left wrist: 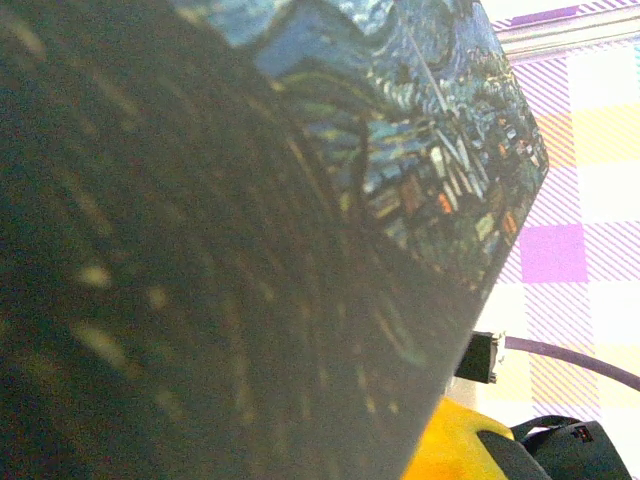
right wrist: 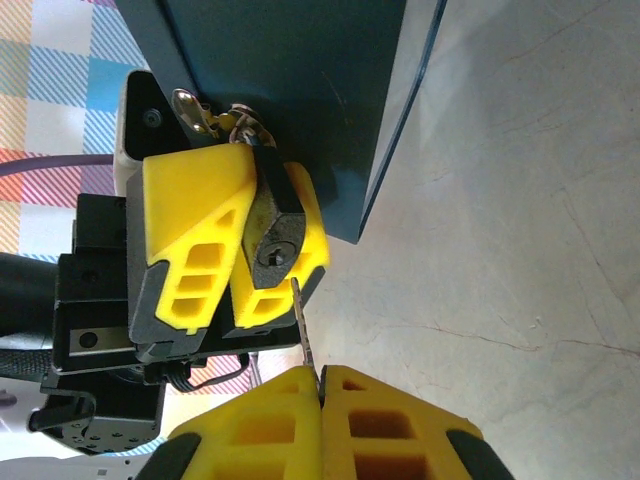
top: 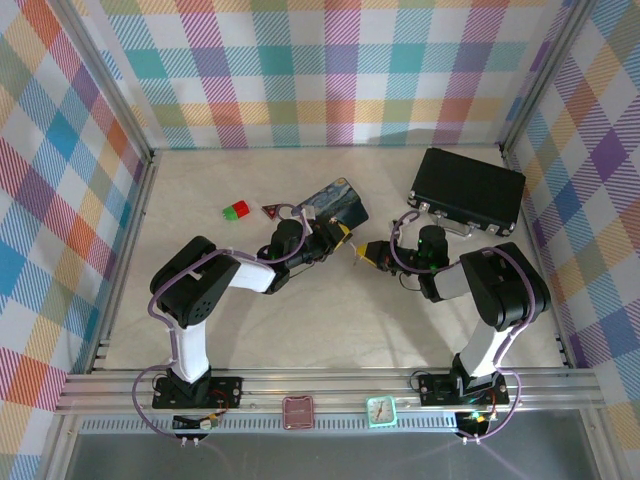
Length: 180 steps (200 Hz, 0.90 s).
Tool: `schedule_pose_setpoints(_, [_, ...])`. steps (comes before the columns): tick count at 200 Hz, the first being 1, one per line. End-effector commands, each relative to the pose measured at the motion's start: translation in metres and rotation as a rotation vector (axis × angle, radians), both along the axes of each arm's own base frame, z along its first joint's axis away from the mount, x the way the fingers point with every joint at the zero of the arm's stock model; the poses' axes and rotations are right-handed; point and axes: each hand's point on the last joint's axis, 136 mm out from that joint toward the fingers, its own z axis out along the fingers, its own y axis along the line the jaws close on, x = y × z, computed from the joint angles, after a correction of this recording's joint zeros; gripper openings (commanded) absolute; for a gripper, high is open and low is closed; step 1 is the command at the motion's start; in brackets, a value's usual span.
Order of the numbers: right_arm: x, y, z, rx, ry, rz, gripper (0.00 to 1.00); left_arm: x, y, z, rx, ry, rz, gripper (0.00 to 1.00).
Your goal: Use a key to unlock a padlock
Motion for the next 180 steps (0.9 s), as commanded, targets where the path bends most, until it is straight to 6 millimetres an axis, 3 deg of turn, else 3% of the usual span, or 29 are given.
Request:
schedule_pose_setpoints(1, [0.005, 0.005, 0.015, 0.031, -0.063, 0.011, 0.00, 0.002, 0.001, 0.014, -0.047, -0.051, -0.005, 0.00])
schedule_pose_setpoints(119, [0.010, 0.013, 0.009, 0.025, -0.045, 0.024, 0.00, 0.001, -0.001, 0.023, -0.070, -0.063, -0.007, 0.00])
schedule_pose_setpoints(156, [0.013, 0.017, 0.021, 0.063, -0.072, 0.032, 0.00, 0.000, -0.005, 0.023, -0.071, -0.064, -0.016, 0.00])
schedule_pose_setpoints(180, [0.011, 0.021, 0.015, 0.041, -0.050, 0.047, 0.00, -0.002, -0.008, 0.024, -0.076, -0.068, -0.025, 0.00])
